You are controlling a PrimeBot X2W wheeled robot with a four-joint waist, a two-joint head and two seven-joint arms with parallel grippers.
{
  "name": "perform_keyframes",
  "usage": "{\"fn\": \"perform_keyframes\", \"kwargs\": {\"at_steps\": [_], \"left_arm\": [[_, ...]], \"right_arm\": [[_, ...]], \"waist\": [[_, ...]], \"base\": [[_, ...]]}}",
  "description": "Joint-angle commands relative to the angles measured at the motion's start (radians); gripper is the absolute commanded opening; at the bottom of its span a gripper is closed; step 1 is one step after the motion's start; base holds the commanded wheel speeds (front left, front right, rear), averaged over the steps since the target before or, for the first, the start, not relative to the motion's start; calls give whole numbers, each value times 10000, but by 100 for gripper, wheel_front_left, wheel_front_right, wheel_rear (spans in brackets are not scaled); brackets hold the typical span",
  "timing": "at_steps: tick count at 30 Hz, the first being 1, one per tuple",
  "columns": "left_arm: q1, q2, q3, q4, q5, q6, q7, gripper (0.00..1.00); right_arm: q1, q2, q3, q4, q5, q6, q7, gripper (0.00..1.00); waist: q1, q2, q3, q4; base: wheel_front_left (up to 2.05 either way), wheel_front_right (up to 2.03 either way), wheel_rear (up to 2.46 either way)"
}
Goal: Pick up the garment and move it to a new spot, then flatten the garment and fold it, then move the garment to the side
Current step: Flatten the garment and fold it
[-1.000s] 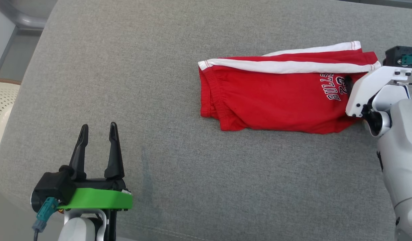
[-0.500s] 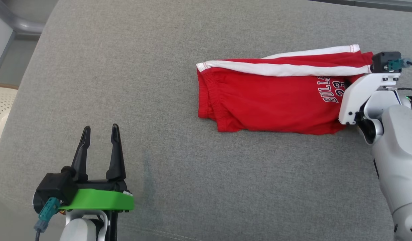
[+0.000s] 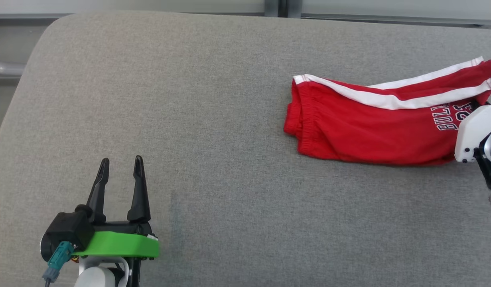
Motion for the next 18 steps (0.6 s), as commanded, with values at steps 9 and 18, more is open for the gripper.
{"fn": "perform_keyframes", "kwargs": {"at_steps": [9, 18], "left_arm": [[155, 28, -59, 134, 19, -34, -28, 100], [154, 28, -219, 176, -156, -83, -28, 100]], "right_arm": [[-36, 781, 482, -1544, -114, -20, 1416, 0], [-705, 2108, 1710, -921, -208, -22, 1690, 0]], "waist": [[0, 0, -485, -421], [0, 0, -491, 45]], "base": [[0, 0, 0], [0, 0, 0]]}}
